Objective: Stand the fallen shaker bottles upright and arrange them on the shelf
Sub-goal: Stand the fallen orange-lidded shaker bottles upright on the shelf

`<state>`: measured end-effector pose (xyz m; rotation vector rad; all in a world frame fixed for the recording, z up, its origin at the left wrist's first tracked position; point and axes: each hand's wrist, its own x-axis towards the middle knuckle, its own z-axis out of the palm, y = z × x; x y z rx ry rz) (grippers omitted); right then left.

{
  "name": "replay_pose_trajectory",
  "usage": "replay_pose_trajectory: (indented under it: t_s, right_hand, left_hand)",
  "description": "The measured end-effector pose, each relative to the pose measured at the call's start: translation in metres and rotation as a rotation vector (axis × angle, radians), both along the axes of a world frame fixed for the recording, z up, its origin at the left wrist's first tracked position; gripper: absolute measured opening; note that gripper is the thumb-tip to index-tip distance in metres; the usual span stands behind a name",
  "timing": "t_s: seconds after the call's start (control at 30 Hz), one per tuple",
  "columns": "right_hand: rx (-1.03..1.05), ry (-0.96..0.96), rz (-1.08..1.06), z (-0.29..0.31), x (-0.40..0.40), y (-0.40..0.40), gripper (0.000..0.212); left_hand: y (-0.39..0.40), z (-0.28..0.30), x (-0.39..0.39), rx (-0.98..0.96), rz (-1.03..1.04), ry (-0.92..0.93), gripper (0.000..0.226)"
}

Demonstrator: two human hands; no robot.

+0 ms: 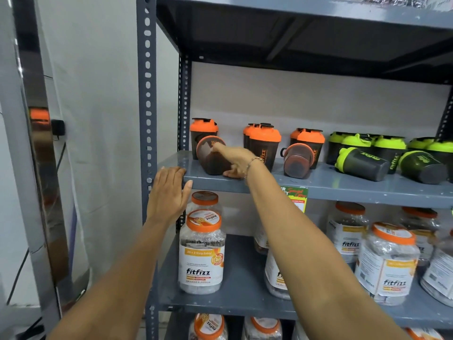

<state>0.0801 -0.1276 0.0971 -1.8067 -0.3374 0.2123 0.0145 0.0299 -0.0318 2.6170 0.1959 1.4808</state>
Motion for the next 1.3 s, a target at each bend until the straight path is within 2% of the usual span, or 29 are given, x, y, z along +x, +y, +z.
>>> replay_pose_trajectory:
  t_s: [0.1, 0.23, 0.33, 0.47, 0.53, 0.63, 0.83, 0.9, 1.0, 1.3]
  right_hand:
    - [0.261, 0.29, 0.075, 0.004, 0.004, -0.019, 0.043]
    - [0.544, 0.509, 0.234, -0.003, 0.011, -0.026, 0.062]
    - [0.693, 0.485, 0.347, -0.012, 0.015, -0.022, 0.066]
    - [0.769, 0.366, 0.434, -0.017, 0.022, -0.021, 0.055]
    - [0.702, 0.288, 0.429, -0.015, 0.027, -0.021, 0.047]
    - [0.393, 0.089, 0.368, -0.017, 0.031, -0.012, 0.045]
    - [-0.002, -0.257, 0.189, -0.02, 0.044, 0.006, 0.026]
    - [-0.112, -0.31, 0.145, -0.019, 0.05, 0.011, 0.036]
    - [-0.255, -0.372, 0.078, -0.021, 0.055, 0.016, 0.067]
    - [-0.349, -0.431, 0.019, -0.023, 0.058, 0.021, 0.067]
  left_hand:
    - [0.0, 0.0, -0.001, 0.019, 0.006, 0.008, 0.048]
    - [0.001, -0.001, 0.0, 0.022, 0.007, -0.01, 0.046]
    - [0.0, -0.001, 0.001, 0.012, 0.008, -0.02, 0.046]
    - [0.001, -0.001, 0.002, -0.002, 0.01, -0.004, 0.05]
    - [0.001, -0.002, 0.002, 0.002, 0.013, -0.003, 0.051]
    - [0.001, -0.003, 0.003, 0.019, 0.015, -0.016, 0.049]
    - [0.002, -0.004, 0.005, 0.037, 0.029, -0.041, 0.049]
    - [0.002, -0.004, 0.005, 0.04, 0.023, -0.042, 0.049]
    - [0.002, -0.003, 0.005, 0.034, 0.021, -0.041, 0.05]
    - [0.0, -0.003, 0.004, 0.03, 0.03, -0.015, 0.051]
